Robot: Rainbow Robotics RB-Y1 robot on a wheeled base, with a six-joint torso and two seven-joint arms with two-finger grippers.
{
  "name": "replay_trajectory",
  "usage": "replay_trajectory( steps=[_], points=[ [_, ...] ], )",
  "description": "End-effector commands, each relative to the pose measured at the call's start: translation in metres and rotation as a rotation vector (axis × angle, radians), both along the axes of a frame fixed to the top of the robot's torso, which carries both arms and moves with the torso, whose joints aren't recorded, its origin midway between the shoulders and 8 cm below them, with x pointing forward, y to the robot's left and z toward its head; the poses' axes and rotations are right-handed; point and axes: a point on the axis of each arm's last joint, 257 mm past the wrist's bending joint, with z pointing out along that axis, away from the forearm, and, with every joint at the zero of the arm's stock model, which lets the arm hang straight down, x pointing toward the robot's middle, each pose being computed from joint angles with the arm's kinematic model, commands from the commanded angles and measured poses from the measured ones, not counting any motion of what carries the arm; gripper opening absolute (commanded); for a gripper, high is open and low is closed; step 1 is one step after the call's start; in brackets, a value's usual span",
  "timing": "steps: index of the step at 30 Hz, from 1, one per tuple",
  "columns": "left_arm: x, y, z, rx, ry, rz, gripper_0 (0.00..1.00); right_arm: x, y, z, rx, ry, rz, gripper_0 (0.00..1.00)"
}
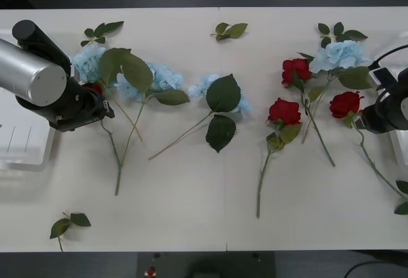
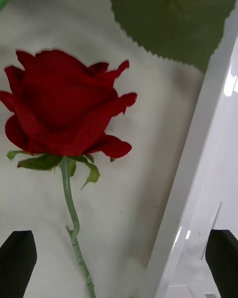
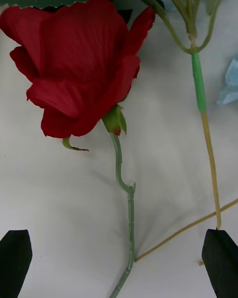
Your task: Put the red flowers into the right box and the blue flowers into the left box
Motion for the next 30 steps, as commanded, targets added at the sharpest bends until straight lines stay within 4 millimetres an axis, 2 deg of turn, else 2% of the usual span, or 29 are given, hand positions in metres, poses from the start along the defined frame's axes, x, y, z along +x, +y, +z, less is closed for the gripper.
replay_trajectory(
  steps=[1,12,19,30],
  points=[
    [0.016,0.006,0.011,0.027,-0.016,-0.012,1.00,0.010,-0.006,0.002,-0.012,-0.016,0.016,1.00],
    [0.021,0.009,-0.015,0.053,0.037,-0.008,1.00,0.019,0.000,-0.021,-0.001,-0.026,0.014,1.00],
    [0.022,0.002,-0.035,0.078,0.048,-0.032,1.00,0.019,0.004,-0.036,-0.010,-0.019,0.031,1.00],
    [0.018,-0.005,-0.048,0.076,0.072,-0.031,1.00,0.018,0.010,-0.048,-0.011,-0.005,0.041,0.99]
  ],
)
